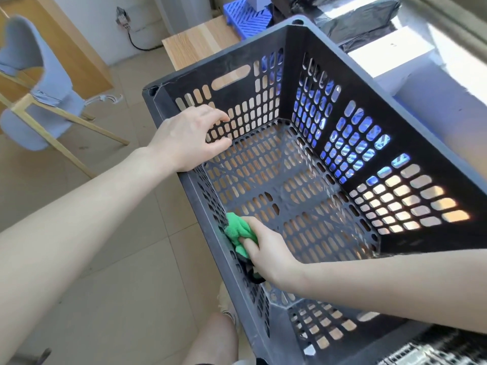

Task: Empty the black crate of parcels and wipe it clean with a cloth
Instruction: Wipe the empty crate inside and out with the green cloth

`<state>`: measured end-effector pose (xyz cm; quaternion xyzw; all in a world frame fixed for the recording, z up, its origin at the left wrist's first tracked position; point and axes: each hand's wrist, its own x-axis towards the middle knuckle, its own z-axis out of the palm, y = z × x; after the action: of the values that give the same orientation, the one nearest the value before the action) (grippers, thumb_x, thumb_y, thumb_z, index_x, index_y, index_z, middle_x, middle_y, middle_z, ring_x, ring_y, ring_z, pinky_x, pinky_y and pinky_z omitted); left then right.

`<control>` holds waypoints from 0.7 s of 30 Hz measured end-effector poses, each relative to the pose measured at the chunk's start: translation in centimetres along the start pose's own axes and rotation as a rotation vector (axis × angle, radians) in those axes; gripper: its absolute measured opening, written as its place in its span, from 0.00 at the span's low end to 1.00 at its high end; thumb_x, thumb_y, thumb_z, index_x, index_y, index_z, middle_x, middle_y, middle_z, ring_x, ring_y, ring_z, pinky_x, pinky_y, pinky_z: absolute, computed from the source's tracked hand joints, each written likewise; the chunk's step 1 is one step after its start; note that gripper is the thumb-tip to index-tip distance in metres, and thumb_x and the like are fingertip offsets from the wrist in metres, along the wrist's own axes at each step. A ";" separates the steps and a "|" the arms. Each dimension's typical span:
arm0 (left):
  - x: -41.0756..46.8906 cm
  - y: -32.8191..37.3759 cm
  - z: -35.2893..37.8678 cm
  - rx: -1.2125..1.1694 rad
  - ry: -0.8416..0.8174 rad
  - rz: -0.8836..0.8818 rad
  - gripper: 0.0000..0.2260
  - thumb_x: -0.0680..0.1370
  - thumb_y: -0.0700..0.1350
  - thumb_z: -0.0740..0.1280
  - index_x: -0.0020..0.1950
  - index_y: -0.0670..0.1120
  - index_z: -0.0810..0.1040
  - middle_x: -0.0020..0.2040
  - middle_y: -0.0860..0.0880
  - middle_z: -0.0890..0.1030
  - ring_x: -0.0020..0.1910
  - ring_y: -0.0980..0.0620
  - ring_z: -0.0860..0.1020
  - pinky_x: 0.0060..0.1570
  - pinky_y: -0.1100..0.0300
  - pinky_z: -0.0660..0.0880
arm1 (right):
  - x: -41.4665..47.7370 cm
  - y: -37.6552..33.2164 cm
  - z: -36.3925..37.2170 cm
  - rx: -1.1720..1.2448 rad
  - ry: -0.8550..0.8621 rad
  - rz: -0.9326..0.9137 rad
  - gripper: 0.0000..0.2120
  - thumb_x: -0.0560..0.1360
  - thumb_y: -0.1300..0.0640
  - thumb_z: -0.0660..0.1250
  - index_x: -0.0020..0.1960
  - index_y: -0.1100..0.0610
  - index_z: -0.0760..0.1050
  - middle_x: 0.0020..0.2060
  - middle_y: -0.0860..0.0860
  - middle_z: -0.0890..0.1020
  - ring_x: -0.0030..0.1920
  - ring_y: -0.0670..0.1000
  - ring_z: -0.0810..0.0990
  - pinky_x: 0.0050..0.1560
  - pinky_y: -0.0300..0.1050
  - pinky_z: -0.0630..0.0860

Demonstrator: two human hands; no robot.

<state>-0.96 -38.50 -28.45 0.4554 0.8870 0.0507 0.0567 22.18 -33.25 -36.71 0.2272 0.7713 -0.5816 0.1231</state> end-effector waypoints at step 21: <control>0.3 0.5 0.1 0.102 -0.140 0.198 0.25 0.74 0.60 0.64 0.70 0.55 0.69 0.67 0.52 0.73 0.64 0.50 0.71 0.56 0.49 0.75 | 2.1 2.2 1.5 -0.329 -0.166 0.257 0.18 0.80 0.65 0.52 0.69 0.60 0.59 0.49 0.61 0.75 0.41 0.56 0.71 0.38 0.44 0.66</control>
<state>-0.75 -37.95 -28.49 0.5454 0.8331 -0.0210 0.0901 21.31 -33.79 -40.01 0.2517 0.8078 -0.4443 0.2945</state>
